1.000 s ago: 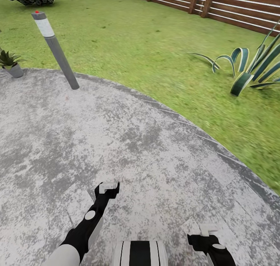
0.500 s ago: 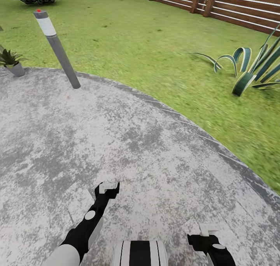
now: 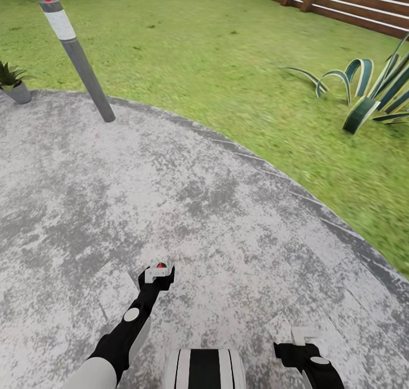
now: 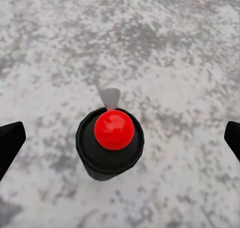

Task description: Pick up the pesticide atomizer in the garden and spray insectifuge to fully cover both potted plants in the garden.

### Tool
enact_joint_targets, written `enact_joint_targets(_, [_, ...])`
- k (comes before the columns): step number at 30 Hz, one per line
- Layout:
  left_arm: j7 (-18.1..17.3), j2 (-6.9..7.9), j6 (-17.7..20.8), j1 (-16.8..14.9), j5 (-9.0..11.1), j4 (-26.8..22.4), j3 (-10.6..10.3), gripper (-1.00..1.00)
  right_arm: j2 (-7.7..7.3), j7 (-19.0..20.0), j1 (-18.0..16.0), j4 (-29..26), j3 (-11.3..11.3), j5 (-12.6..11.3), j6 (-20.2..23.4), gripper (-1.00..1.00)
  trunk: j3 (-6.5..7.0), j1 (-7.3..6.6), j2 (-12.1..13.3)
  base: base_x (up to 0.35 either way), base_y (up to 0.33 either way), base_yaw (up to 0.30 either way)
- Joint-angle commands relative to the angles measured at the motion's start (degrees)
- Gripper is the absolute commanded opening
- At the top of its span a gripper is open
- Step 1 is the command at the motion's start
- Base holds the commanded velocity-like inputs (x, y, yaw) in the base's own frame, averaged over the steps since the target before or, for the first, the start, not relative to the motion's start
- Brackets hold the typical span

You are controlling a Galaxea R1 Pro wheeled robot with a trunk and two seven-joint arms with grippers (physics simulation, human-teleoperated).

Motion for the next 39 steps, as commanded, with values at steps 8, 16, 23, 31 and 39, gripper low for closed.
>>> enact_joint_targets(8, [-0.01, 0.02, -0.19, -0.02, 0.25, 0.04, -0.12, 1.00, 0.00, 0.05, -0.01, -0.07, 0.06, 0.50, 0.33, 1.00, -0.30, 0.02, -0.03, 0.000, 0.000, 0.000])
enact_joint_targets(16, [-0.01, 0.02, -0.19, -0.02, 0.25, 0.04, -0.12, 1.00, 0.00, 0.05, -0.01, -0.07, 0.07, 0.52, 0.33, 1.00, -1.50, 0.12, -0.08, 0.000, 0.000, 0.047])
enact_joint_targets(23, [-0.01, 0.02, -0.19, -0.02, 0.26, 0.04, -0.12, 1.00, 0.00, 0.05, -0.01, -0.06, 0.08, 0.51, 0.33, 1.00, -2.47, 0.22, -0.13, 0.000, 0.000, 0.022])
enact_joint_targets(31, [-0.01, 0.02, -0.19, -0.02, 0.25, 0.04, -0.12, 1.00, 0.00, 0.05, -0.01, -0.08, 0.07, 0.51, 0.33, 1.00, -3.36, 0.33, -0.19, 0.000, 0.000, 0.000])
enact_joint_targets(39, [-0.01, 0.02, -0.19, -0.02, 0.25, 0.04, -0.12, 1.00, 0.00, 0.05, -0.01, -0.08, 0.02, 0.48, 0.33, 1.00, -3.56, 0.33, -0.19, 0.000, 0.000, 0.000])
